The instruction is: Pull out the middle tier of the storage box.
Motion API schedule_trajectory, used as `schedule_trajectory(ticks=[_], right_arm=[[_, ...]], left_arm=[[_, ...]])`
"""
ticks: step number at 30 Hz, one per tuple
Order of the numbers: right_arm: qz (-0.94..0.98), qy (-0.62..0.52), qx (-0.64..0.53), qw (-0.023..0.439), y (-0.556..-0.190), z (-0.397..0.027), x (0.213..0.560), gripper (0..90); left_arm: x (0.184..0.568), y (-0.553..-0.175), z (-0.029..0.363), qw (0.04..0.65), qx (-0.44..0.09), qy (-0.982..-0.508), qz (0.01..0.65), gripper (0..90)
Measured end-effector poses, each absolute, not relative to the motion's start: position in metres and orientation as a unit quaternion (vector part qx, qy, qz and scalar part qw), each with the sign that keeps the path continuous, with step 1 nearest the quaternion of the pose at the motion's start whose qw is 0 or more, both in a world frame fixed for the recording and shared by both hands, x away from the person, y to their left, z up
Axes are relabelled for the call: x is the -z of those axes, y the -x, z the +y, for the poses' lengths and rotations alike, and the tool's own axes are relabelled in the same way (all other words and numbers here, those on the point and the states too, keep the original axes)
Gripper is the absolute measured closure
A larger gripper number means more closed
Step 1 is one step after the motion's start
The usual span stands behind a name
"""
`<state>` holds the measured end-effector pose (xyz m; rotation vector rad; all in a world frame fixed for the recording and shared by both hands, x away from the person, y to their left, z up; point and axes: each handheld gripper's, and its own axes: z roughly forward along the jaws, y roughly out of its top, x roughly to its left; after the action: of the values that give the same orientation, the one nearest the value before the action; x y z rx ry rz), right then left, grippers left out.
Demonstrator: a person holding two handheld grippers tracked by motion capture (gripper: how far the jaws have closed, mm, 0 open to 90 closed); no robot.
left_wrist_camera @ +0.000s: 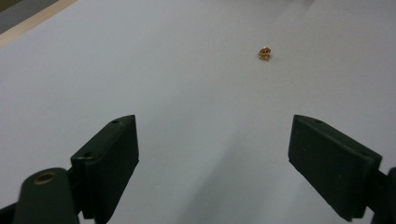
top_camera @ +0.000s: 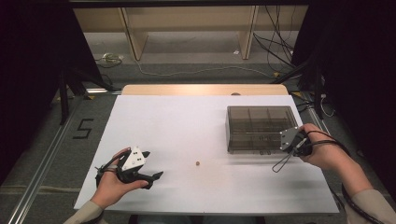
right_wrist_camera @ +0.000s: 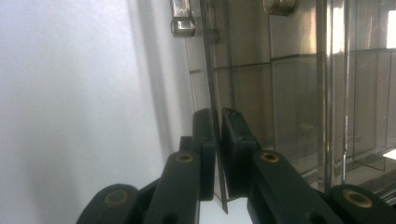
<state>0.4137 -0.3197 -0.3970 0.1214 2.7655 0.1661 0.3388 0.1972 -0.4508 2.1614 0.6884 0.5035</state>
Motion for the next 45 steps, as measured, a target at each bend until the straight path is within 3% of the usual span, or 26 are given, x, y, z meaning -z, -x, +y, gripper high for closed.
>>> schedule_trajectory(ticks=[21,45], right_arm=[[0.986,-0.023,-0.064,0.153,-0.4145,-0.3202,0.3933,88.4],[0.985,-0.023,-0.071,0.153,-0.4064,-0.3229,0.3933,88.5]], left_arm=[[0.4508,-0.3388,0.1972,0.398,-0.198,-0.853,0.272,16.2],[0.4504,-0.3386,0.1970,0.399,-0.200,-0.853,0.272,16.3]])
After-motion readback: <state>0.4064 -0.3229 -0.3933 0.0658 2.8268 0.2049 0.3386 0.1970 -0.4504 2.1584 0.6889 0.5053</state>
